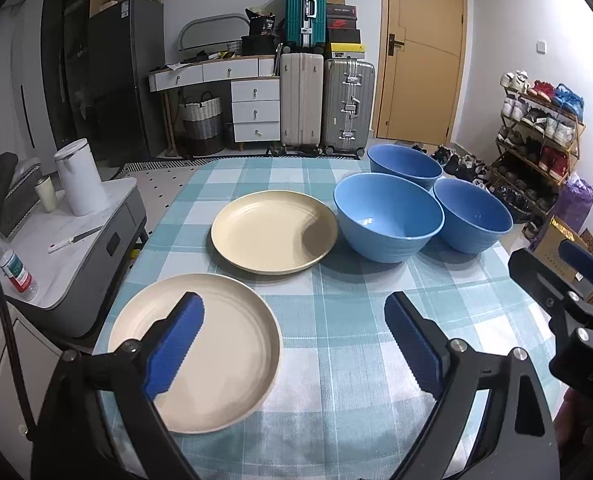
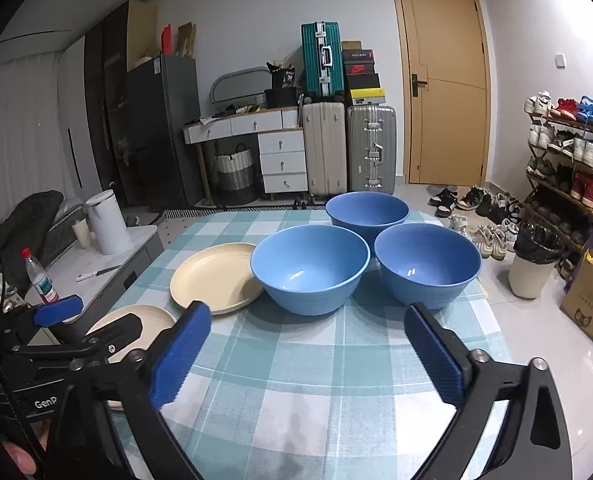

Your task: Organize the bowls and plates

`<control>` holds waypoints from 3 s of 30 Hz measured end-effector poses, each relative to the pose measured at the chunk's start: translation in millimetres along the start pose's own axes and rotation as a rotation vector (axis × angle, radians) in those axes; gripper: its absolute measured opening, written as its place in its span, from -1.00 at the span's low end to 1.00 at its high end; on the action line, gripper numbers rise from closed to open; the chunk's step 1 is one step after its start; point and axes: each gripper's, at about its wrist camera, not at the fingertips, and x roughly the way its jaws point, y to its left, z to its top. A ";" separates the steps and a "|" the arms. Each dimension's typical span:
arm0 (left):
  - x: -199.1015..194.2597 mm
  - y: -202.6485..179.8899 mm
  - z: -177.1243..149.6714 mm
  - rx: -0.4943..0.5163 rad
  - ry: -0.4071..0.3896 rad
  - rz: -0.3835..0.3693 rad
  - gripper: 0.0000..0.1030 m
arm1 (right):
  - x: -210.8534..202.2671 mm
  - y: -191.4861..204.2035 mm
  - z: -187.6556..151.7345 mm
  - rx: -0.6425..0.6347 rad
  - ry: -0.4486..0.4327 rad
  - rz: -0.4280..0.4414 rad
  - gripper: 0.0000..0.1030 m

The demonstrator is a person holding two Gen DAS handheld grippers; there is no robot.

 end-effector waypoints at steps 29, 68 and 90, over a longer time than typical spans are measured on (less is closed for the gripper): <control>-3.1 5.0 -19.8 -0.050 -0.007 0.053 0.81 | -0.2 11.2 -24.7 -0.029 -0.014 0.029 0.97; 146.6 110.5 90.9 -0.024 0.171 0.120 0.80 | 110.0 41.4 -0.3 0.012 0.049 0.191 0.97; 268.7 127.6 96.3 -0.005 0.458 -0.043 0.28 | 177.5 83.3 -22.8 -0.056 0.171 0.267 0.97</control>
